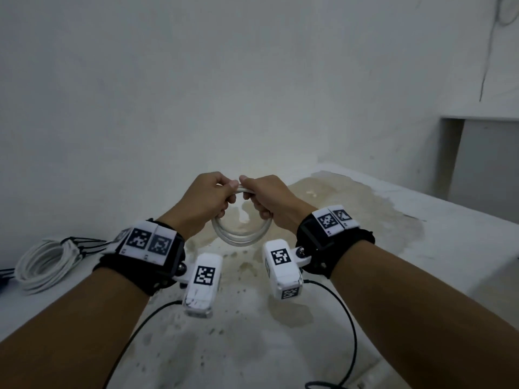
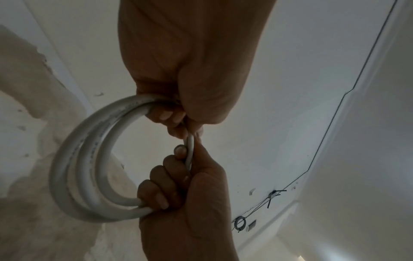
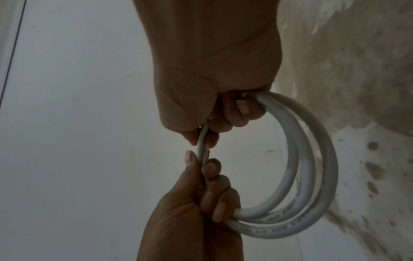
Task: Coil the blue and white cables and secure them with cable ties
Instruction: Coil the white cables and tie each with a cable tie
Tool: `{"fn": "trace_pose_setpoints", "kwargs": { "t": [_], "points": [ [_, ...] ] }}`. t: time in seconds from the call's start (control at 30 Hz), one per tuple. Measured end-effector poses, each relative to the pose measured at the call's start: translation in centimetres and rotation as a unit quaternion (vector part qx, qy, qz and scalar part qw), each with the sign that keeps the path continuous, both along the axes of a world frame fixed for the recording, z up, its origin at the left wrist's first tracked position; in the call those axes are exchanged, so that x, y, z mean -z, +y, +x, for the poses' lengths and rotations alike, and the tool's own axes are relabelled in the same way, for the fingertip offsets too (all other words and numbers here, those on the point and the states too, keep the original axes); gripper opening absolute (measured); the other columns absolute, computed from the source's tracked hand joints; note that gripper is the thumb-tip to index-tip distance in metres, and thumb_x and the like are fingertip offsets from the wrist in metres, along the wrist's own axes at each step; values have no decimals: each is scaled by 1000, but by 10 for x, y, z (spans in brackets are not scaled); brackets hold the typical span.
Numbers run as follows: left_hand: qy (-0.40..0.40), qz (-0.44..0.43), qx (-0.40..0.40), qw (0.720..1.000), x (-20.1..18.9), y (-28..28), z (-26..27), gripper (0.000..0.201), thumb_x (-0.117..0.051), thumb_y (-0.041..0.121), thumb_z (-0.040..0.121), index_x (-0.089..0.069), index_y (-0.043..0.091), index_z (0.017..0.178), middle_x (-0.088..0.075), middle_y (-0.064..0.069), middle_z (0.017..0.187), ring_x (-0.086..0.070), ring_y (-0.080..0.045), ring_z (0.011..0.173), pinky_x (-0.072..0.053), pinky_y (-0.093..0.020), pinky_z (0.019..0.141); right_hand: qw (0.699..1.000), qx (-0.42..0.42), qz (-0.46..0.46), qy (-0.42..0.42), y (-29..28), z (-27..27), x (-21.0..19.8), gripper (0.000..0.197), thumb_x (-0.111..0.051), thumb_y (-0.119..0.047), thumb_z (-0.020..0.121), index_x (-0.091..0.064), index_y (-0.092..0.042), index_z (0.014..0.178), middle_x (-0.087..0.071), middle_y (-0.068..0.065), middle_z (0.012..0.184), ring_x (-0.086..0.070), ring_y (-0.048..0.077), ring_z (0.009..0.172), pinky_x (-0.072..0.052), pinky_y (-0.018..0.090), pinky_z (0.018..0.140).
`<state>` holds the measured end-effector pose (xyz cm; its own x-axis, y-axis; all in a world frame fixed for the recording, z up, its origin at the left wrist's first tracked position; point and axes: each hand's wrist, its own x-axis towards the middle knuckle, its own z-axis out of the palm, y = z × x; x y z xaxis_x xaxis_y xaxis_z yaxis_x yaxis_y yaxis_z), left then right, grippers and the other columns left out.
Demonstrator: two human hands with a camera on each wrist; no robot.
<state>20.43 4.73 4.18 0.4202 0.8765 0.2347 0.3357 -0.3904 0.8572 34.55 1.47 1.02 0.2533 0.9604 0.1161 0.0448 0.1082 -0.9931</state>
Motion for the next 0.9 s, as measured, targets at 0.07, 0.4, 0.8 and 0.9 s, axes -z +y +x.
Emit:
{"fn": "trace_pose_setpoints", "kwargs": {
  "t": [0.07, 0.4, 0.8, 0.9],
  "points": [
    [-5, -3, -5, 1000, 4, -3, 10, 20, -55, 19, 99, -59, 4, 86, -57, -8, 68, -40, -11, 45, -33, -22, 44, 1000, -13, -10, -1, -6, 11, 3, 41, -55, -38, 98, -58, -8, 69, -32, -4, 44, -29, 10, 36, -24, 21, 41],
    [-8, -22, -26, 999, 24, -12, 18, 24, -55, 18, 99, -59, 3, 81, -59, -10, 70, -37, -15, 51, -31, -26, 48, 914, 13, -176, -365, -24, 64, 14, 30, -46, -16, 99, -66, 6, 93, -69, 12, 81, -67, 27, 72, -59, 39, 72],
    [-11, -43, -12, 999, 36, -3, -10, 22, -55, 19, 99, -60, 5, 83, -57, -9, 67, -36, -13, 47, -29, -23, 45, 662, -1, -192, -724, -18, 98, 71, 40, -59, -5, 84, -38, -13, 51, -39, 0, 54, -38, 14, 47, -47, 33, 60],
    [-19, -43, -11, 999, 39, 2, -17, 22, -55, 18, 99, -59, 4, 83, -57, -10, 67, -35, -13, 46, -29, -22, 43, 676, 11, -178, -715, -12, 94, 72, 40, -57, -8, 89, -37, -15, 54, -39, -1, 57, -38, 12, 49, -46, 32, 60]
  ]
}}
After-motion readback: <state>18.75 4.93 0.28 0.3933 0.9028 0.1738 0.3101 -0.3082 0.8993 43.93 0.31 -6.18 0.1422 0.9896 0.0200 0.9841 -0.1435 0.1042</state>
